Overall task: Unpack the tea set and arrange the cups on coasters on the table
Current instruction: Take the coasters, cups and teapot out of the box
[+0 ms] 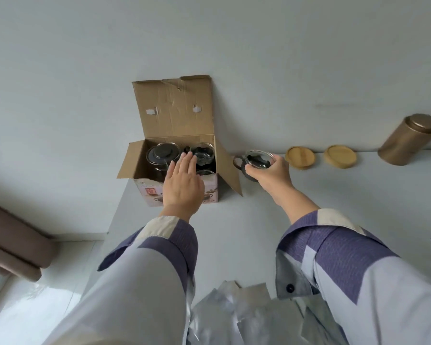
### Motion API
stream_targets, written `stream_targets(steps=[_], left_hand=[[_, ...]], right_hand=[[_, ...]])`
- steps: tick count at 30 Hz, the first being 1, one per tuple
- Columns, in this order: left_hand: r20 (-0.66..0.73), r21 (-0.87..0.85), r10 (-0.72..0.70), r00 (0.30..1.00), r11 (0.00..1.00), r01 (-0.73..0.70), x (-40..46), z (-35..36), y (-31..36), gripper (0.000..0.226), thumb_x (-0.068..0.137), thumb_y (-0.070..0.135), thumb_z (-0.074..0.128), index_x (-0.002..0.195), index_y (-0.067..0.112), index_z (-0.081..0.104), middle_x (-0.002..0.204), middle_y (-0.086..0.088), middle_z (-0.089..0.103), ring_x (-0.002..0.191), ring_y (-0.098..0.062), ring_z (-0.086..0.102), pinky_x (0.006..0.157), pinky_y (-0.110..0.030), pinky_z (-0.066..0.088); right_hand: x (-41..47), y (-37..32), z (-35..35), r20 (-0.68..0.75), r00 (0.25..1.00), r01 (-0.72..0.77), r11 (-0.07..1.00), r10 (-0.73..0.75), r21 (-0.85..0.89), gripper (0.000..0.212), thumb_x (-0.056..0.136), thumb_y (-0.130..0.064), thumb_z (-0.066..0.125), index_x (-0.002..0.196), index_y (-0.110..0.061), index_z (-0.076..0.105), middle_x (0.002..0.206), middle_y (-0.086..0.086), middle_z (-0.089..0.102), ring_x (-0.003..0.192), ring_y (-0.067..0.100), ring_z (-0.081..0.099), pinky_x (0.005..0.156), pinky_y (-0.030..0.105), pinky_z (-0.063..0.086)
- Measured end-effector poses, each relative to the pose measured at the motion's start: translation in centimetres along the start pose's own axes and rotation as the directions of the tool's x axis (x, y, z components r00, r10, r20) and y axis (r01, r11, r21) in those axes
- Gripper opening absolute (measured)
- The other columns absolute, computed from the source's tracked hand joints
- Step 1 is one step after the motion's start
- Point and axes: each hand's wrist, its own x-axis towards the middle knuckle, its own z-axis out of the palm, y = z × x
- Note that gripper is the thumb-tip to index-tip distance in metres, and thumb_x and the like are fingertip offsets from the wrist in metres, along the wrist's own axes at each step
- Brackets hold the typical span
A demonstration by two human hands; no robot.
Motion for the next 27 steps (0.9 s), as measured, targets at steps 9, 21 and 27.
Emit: stream_targets(steps=[9,21,27], left_hand=[[0.281,-0.23,0.154,0.947,0.969,-0.089,-4.8,7.0,14.6,0.053,0.1,0.023,0.026,0.15,0.011,0.013,0.159,-0.001,0.011,0.146,-0.014,0.003,0.119,-0.032,0.001],[0.309,-0.156,0.087,0.947,0.987,-0.04,-10.0,12.9,18.4,0.056,0.1,0.031,0.018,0.151,0.011,0.003,0.159,-0.002,-0.001,0.146,-0.016,-0.006,0.116,-0.03,-0.01],[0.22,-0.199,0.064,0.973,0.98,-0.019,-10.0,13.0,18.6,0.052,0.099,0.025,0.028,0.149,0.011,0.021,0.157,-0.003,0.018,0.146,-0.016,0.011,0.118,-0.029,0.001]], right_hand=[[-0.2,9.4,-10.6,-0.127,0.991,-0.047,0.992,0.032,-0.119,0.056,0.059,-0.024,0.082,0.107,-0.008,0.057,0.112,0.009,0.059,0.098,0.021,0.059,0.083,0.03,0.051],[2.2,16.1,-14.0,-0.076,0.997,0.009,0.992,-0.019,-0.128,0.071,0.062,-0.021,0.081,0.122,-0.01,0.046,0.123,0.006,0.049,0.11,0.018,0.053,0.095,0.025,0.043],[2.2,16.4,-13.8,-0.049,0.998,0.037,0.992,-0.043,-0.122,0.074,0.064,-0.018,0.08,0.126,-0.009,0.042,0.125,0.007,0.045,0.116,0.021,0.049,0.101,0.032,0.041]])
